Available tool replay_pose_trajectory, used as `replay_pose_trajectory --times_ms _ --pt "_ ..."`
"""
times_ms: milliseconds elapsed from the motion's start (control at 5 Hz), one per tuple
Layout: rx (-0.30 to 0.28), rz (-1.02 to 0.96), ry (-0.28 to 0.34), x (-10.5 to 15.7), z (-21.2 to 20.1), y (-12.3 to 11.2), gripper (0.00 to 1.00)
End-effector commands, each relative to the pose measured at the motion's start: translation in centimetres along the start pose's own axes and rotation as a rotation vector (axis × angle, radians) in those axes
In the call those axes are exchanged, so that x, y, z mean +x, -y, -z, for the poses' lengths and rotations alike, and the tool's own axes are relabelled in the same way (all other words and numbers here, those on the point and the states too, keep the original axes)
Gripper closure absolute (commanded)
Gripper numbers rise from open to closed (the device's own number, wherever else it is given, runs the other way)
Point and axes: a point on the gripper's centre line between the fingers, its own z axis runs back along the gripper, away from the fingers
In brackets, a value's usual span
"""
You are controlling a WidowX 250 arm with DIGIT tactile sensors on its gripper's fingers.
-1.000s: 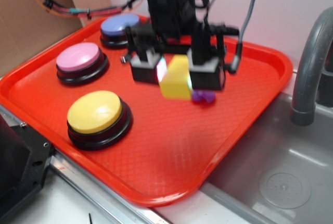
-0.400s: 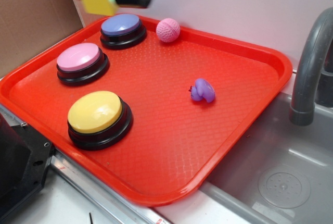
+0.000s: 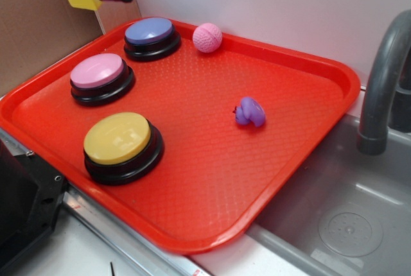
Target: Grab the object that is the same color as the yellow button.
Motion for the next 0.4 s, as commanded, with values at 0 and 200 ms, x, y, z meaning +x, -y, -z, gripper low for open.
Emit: replay_pose_trajectory --times_ms 0,200 --pt "-0.019 0.062 0.059 4.3 -1.8 -0.4 1.00" --pt "-0.023 0.074 0.044 4.6 -1.2 0.7 1.00"
